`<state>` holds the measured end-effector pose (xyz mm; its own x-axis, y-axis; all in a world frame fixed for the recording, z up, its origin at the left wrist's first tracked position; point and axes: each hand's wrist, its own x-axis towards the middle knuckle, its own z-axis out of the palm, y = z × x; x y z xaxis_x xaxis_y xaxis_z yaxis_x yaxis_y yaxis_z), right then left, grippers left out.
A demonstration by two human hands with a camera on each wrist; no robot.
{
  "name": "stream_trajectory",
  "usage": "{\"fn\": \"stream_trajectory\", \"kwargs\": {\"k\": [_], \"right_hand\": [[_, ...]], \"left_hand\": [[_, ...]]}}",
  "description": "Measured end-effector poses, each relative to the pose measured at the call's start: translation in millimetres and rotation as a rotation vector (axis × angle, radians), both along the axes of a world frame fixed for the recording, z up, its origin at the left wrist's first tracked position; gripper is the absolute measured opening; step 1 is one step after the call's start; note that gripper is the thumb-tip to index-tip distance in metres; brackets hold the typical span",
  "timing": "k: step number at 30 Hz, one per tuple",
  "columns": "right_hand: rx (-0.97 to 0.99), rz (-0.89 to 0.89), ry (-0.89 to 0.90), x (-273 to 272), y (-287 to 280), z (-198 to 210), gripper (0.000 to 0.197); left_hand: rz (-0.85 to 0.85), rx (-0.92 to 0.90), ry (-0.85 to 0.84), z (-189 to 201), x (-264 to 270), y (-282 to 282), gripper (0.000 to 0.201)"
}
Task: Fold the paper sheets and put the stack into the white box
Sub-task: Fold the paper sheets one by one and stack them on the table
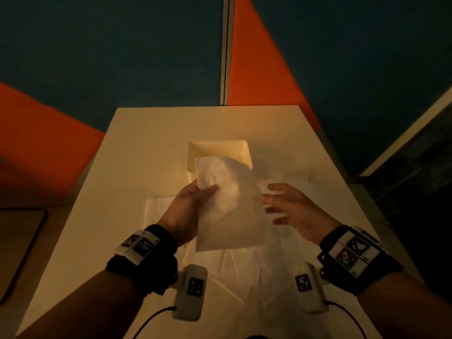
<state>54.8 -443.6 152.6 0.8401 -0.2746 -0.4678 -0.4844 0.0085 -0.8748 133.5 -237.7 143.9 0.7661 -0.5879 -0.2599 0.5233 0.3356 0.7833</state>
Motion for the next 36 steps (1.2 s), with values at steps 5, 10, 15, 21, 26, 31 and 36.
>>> {"fn": "stream_trajectory", "kwargs": {"k": [5,10,15,21,26,31,36], "right_hand": [[0.256,0.052,-0.128,-6,7,-1,0.022],[0.207,-0.066,-0.233,-5,4,-2,0.021],[0.164,-0.088,-0.3,-5,-1,-1,0.024],[-0.02,0.081,-0.302,-5,-13,11,0.031],[-0.133,0.296,-0.302,0,0,23,0.031],[-0.158,0.401,-0.311,8,18,27,0.03],[-0.116,0.359,-0.306,8,18,25,0.022]], "left_hand": [[-0.069,0.055,-0.06,5,1,0,0.033],[-0.151,0.16,-0.143,6,6,7,0.035],[-0.362,0.262,-0.142,3,8,19,0.038],[-0.612,0.231,-0.193,13,10,30,0.049],[-0.604,0.364,-0.277,20,3,16,0.034],[-0.587,0.361,-0.236,17,-2,8,0.031],[-0.56,0.29,-0.198,12,-2,13,0.041]]}}
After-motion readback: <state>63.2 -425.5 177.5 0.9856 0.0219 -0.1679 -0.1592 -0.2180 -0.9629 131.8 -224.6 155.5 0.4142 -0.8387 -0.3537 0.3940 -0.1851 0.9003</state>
